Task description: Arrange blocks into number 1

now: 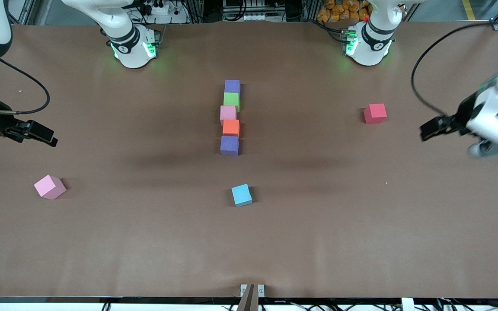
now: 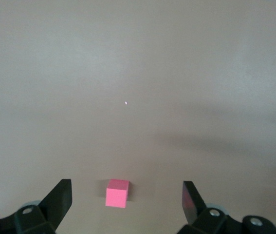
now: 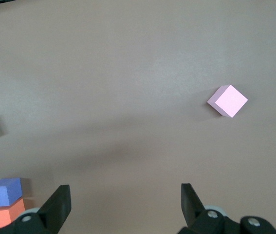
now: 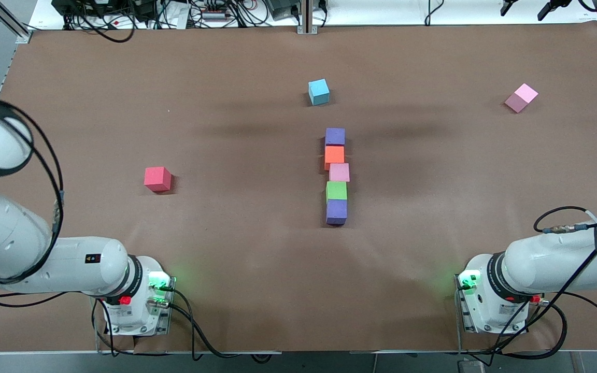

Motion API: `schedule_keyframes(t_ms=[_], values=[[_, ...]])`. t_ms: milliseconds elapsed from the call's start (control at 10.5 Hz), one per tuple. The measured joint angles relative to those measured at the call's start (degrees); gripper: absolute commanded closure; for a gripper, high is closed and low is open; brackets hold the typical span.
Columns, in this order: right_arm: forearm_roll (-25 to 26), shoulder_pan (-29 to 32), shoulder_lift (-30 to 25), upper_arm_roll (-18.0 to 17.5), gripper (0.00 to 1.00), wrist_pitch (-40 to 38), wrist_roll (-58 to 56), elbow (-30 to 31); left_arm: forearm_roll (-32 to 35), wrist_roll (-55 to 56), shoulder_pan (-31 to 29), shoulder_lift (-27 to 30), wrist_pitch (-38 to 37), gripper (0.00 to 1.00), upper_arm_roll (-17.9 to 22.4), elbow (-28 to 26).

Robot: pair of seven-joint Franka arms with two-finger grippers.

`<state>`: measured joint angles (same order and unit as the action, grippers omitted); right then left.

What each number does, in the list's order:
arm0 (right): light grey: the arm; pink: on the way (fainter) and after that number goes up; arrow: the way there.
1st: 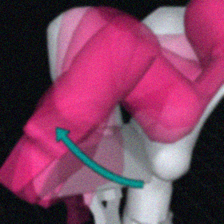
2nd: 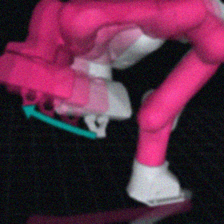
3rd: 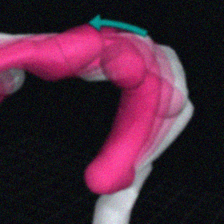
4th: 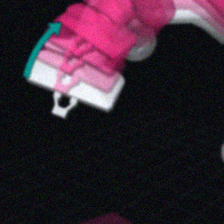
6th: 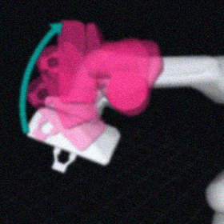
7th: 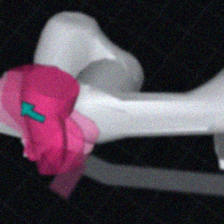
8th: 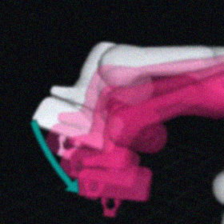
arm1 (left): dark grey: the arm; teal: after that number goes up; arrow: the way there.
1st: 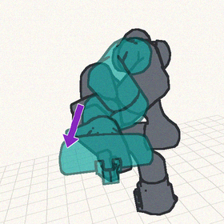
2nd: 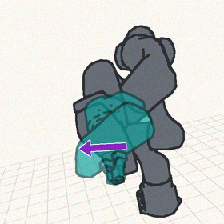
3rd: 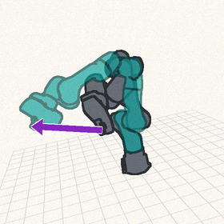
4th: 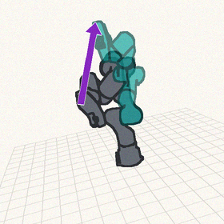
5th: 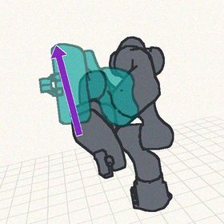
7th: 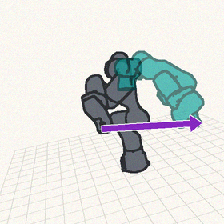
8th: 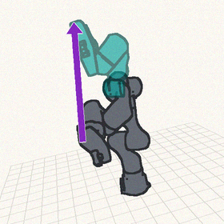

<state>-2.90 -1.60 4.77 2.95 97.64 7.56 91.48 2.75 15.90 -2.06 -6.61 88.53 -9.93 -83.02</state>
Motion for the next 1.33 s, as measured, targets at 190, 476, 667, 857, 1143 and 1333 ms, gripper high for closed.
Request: schedule_keyframes(t_ms=[190,476,667,857,1143,1333], values=[[0.0,0.0,0.0,0.0,0.00,0.0,0.0,0.0,0.0,0.0,-0.1,3.5,0.0,0.00,0.1,-0.9],[0.0,-0.1,0.0,0.0,0.00,0.0,0.0,0.0,-0.2,-4.4,0.0,5.5,-0.6,0.00,2.0,-1.2],[0.0,-0.1,0.0,-0.1,0.00,0.0,0.0,-0.1,-0.6,-9.0,0.3,6.9,-3.7,0.00,3.0,-1.1],[0.0,-0.1,0.0,-0.1,0.00,0.0,0.0,-0.1,-0.9,-9.6,0.8,7.5,-5.7,0.00,2.9,-1.1],[0.0,-0.3,0.0,-0.1,0.00,0.0,0.0,-0.1,-1.8,-9.6,0.8,7.5,-6.3,0.00,2.8,-1.1],[0.0,-0.7,0.0,-0.1,0.00,0.0,0.0,-0.1,-1.9,-9.6,0.8,7.5,-6.3,0.00,2.7,-1.1]])
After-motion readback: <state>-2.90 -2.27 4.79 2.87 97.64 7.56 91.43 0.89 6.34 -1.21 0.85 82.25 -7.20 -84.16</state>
